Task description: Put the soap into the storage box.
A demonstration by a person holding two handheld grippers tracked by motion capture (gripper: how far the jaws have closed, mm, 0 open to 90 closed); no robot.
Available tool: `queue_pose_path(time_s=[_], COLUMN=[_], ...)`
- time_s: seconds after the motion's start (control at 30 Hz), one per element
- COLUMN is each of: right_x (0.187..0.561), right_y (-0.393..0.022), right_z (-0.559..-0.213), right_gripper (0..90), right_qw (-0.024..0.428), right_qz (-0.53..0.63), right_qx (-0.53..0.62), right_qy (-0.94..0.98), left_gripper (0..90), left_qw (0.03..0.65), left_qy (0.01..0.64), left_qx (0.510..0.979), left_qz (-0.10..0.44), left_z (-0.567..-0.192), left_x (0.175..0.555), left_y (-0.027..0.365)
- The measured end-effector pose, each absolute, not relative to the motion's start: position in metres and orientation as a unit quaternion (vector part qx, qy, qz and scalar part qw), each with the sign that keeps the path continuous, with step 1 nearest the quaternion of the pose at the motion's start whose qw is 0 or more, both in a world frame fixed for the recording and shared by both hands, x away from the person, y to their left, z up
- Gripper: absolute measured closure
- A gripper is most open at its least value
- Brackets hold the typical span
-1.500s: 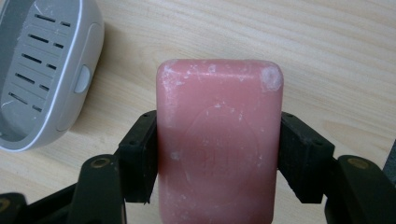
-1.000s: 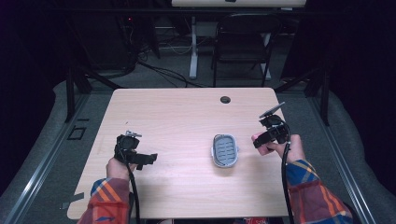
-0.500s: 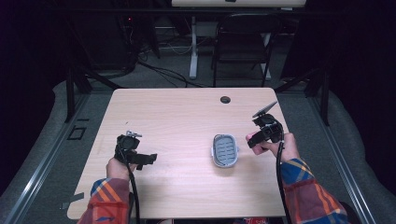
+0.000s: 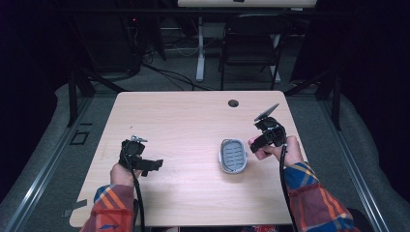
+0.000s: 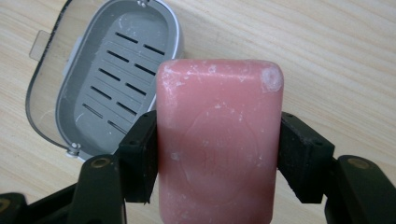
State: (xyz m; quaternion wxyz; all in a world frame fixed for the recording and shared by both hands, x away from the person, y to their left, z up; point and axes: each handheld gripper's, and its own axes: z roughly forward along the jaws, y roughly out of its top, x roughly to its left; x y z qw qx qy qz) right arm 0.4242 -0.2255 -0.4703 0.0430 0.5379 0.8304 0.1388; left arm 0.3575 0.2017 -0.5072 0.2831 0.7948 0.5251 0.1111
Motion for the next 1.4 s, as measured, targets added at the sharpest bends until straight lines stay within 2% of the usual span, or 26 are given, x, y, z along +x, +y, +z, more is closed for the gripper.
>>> queue_pose_path(time_s=[0.9, 1.4], right_x=[0.435, 0.439], right_y=[-0.181, -0.158], right_z=[-0.464, -0.475], right_gripper=[37.0, 36.9], right_qw=[0.032, 0.023], right_qz=[0.121, 0.122], right_qx=[0.509, 0.51], right_qy=[0.851, 0.851], left_gripper=[4.8, 4.8], left_qw=[0.281, 0.28], left_qy=[0.518, 0.515], left_qx=[0.8, 0.803], left_qz=[0.109, 0.106], left_z=[-0.508, -0.508], left_x=[0.358, 0.358], left_y=[0.2, 0.199])
